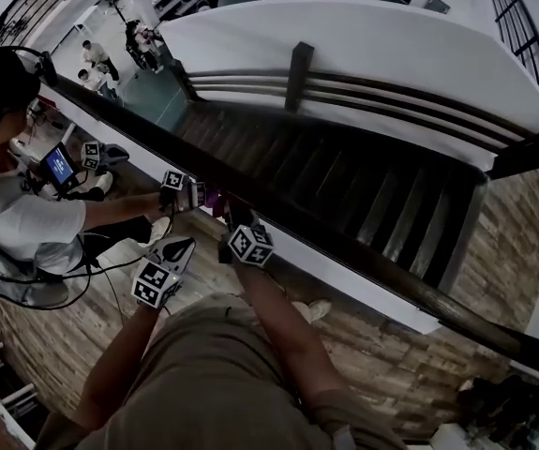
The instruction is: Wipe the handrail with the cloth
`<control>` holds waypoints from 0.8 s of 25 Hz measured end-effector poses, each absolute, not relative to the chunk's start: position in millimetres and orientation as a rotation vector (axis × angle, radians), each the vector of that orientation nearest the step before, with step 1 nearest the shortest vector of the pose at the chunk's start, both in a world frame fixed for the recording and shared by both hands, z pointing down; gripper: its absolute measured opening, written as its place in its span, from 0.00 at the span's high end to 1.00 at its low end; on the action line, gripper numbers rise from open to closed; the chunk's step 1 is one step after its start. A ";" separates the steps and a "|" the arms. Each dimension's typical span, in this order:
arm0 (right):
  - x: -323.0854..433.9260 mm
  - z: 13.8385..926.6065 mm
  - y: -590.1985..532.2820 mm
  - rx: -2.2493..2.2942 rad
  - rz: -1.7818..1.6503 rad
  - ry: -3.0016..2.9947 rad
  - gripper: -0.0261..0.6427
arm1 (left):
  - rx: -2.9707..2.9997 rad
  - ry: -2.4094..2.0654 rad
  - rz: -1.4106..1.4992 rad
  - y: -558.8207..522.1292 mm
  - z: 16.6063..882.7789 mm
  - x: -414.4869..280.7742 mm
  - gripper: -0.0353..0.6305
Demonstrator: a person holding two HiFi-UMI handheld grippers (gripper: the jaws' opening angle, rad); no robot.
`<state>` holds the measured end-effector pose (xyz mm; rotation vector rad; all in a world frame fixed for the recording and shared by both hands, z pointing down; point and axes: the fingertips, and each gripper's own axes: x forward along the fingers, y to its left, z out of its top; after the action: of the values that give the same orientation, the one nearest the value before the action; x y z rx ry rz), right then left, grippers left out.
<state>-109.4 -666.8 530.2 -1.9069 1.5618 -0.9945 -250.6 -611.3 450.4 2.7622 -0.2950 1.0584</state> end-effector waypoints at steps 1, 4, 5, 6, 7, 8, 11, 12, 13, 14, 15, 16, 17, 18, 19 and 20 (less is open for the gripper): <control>-111.9 534.4 -664.0 -1.924 -0.975 1.598 0.82 | 2.762 -0.292 1.064 -608.2 454.3 -250.9 0.92; -109.3 535.3 -656.3 -1.999 -0.902 1.737 0.82 | 2.759 -0.285 1.067 -600.7 456.6 -244.4 0.92; -103.7 532.2 -654.5 -2.026 -0.884 1.771 0.82 | 2.758 -0.283 1.066 -597.9 455.0 -239.4 0.92; -98.0 529.2 -652.3 -2.053 -0.871 1.797 0.82 | 2.757 -0.279 1.067 -594.9 452.8 -234.5 0.92; -93.8 527.2 -649.1 -2.075 -0.861 1.815 0.82 | 2.756 -0.272 1.070 -591.7 450.7 -230.4 0.92; -90.9 526.7 -644.2 -2.092 -0.855 1.825 0.82 | 2.757 -0.264 1.076 -588.3 449.4 -227.1 0.92; -78.5 527.7 -621.1 -2.139 -0.831 1.827 0.82 | 2.765 -0.248 1.074 -580.1 449.2 -216.9 0.92; -72.9 526.6 -613.4 -2.158 -0.819 1.825 0.82 | 2.769 -0.251 1.068 -579.9 446.5 -212.1 0.92; -67.3 525.3 -605.7 -2.174 -0.809 1.821 0.82 | 2.774 -0.253 1.062 -579.8 443.5 -207.5 0.92; -61.7 524.1 -597.0 -2.188 -0.803 1.814 0.82 | 2.779 -0.250 1.056 -578.3 441.6 -203.2 0.92; -56.2 523.7 -586.8 -2.200 -0.801 1.805 0.82 | 2.783 -0.243 1.051 -574.9 440.7 -198.9 0.92; -50.7 524.1 -575.5 -2.213 -0.802 1.797 0.82 | 2.784 -0.234 1.048 -569.8 440.7 -194.1 0.92; -44.8 525.1 -564.0 -2.226 -0.804 1.789 0.82 | 2.783 -0.220 1.047 -563.9 441.7 -188.6 0.92; -38.4 525.9 -552.9 -2.240 -0.806 1.781 0.82 | 2.783 -0.203 1.049 -557.4 443.8 -182.6 0.92; -31.6 526.2 -542.3 -2.254 -0.807 1.775 0.82 | 2.784 -0.184 1.052 -550.6 446.0 -175.8 0.92; -24.9 526.0 -531.4 -2.267 -0.807 1.769 0.82 | 2.785 -0.168 1.055 -543.4 447.7 -168.3 0.92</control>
<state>-24.9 -531.4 526.0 -2.2675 1.7695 -0.8066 -168.3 -543.4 447.7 2.7847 -0.1682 1.0549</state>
